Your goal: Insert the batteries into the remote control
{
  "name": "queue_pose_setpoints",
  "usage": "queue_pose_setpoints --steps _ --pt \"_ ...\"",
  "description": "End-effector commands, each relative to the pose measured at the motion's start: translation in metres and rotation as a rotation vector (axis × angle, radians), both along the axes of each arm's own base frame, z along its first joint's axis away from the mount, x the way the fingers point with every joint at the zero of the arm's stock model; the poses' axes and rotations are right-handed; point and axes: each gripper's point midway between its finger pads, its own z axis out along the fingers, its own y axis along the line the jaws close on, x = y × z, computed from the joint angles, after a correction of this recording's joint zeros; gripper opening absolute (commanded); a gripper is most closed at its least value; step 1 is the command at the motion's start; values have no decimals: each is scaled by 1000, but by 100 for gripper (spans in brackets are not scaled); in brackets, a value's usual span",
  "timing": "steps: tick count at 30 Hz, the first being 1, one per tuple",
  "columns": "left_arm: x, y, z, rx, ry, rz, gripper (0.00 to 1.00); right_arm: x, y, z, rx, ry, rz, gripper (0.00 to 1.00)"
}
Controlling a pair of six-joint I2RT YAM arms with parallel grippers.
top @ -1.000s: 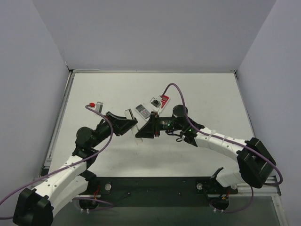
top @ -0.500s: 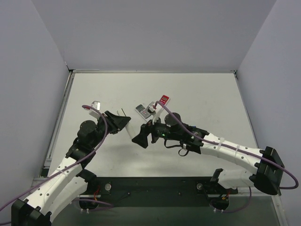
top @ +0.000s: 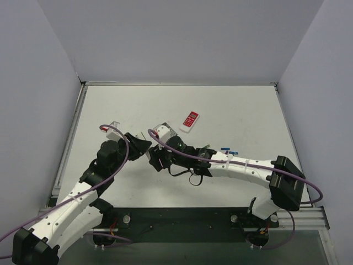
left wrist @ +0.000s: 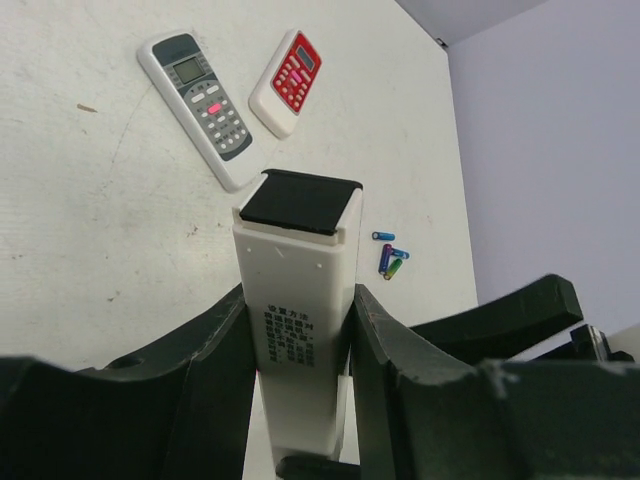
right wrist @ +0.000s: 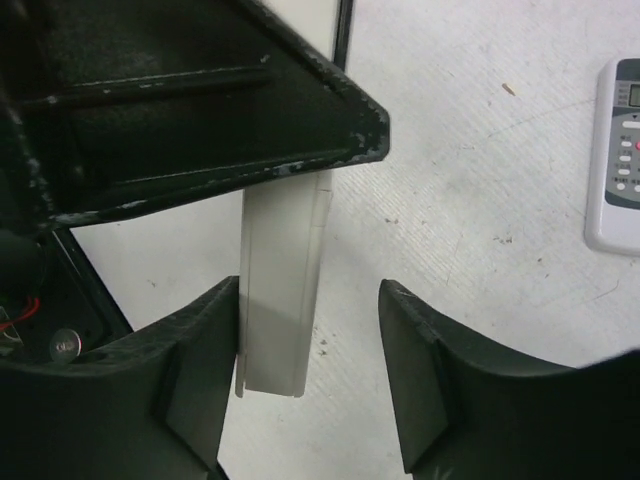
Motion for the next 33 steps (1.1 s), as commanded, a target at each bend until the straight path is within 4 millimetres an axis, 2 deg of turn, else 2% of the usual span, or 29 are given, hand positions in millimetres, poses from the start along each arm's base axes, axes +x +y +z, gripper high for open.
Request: queue_pose_setpoints --steps 1,2,4,5,6,7,9,10,11,12,13,14,16,17,19,20,22,23,25,29,31,33 --pt "7 -1 27 -17 -63 13 0 7 11 18 31 -34 -10 42" --pt "7 -1 25 -11 -61 15 0 6 10 17 31 -29 -8 28" --pt "8 2 27 8 -78 21 12 3 9 15 36 -12 8 19" --pt "5 5 19 35 -52 24 19 1 7 15 42 1 19 11" --pt "7 9 19 50 -61 41 26 0 5 13 45 18 23 8" --pt "6 13 21 69 -79 47 42 3 2 13 53 36 22 6" --pt "7 23 21 110 -84 87 53 -6 -1 8 72 102 69 3" --pt "6 28 30 134 -117 96 60 2 -7 7 81 133 61 2" --pt "6 38 27 176 -108 129 63 2 -10 0 78 172 74 1" --pt "5 45 30 222 -129 138 65 -5 -12 -5 79 238 108 0" --pt "3 52 44 234 -160 161 67 -5 -15 -9 85 276 113 0" --pt "1 63 41 280 -147 197 67 0 -20 -18 80 316 109 0" --pt "-4 76 58 332 -199 224 68 -6 -22 -27 76 385 147 0" --pt "-7 85 57 367 -196 246 68 -6 -25 -40 48 435 149 0" --pt "-13 96 67 412 -242 260 68 -14 -21 -44 51 500 205 0" --pt "-16 100 69 434 -251 266 68 -16 -19 -57 34 540 215 0" --pt "-23 108 75 471 -300 265 68 -16 -12 -57 52 587 250 0" --pt "-25 110 73 481 -306 266 68 -22 -10 -68 41 649 277 0" --pt "-31 116 76 503 -343 270 68 -24 -4 -72 41 692 302 0" --pt "-39 123 69 532 -365 274 68 -27 3 -89 26 782 333 0" --pt "-42 126 66 544 -375 274 68 -24 -1 -97 17 812 329 2" --pt "-44 128 63 556 -382 274 68 -25 -7 -113 -23 858 318 6"
